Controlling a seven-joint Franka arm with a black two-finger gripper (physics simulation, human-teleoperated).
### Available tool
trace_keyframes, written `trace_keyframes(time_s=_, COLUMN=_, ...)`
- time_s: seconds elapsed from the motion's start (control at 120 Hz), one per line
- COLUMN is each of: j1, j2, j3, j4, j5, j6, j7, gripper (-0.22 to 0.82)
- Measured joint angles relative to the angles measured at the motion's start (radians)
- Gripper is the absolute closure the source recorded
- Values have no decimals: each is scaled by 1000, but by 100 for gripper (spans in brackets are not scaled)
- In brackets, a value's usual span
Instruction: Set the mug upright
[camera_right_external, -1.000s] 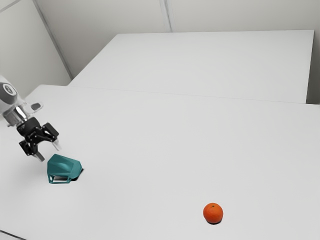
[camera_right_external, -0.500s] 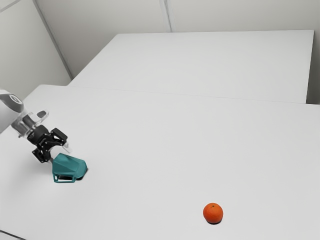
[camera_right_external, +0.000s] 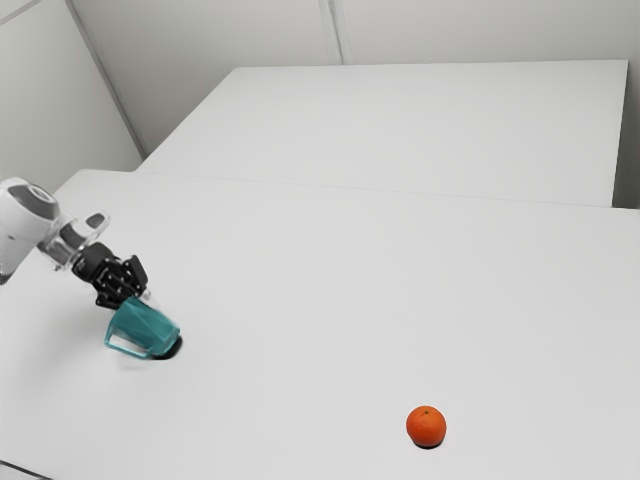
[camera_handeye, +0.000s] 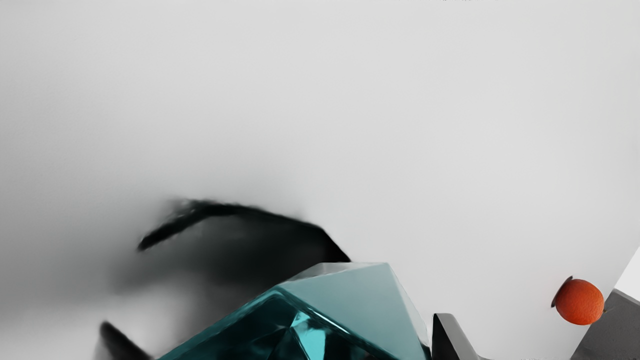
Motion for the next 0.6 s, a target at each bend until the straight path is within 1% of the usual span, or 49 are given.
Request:
trace_keyframes(time_s=0.075, j1=-3, j2=-3, j3=-17, j4=8, j5=-8, j6=2, j7=1, gripper=72)
trace_keyframes(time_s=0.2, j1=-19, j2=-28, j3=-52, j4=10, j5=3, j6=23, j7=3, gripper=75)
trace_keyframes(time_s=0.283, j1=-39, j2=-74, j3=-108, j4=5, j5=62, j6=61, j7=-2, gripper=76)
trace_keyframes(time_s=0.467, j1=-114, j2=-132, j3=-201, j4=-3, j5=295, j6=222, j7=-36, gripper=78)
trace_keyframes(time_s=0.6, j1=-168, j2=-173, j3=-250, j4=-34, j5=470, j6=355, j7=-91, gripper=78)
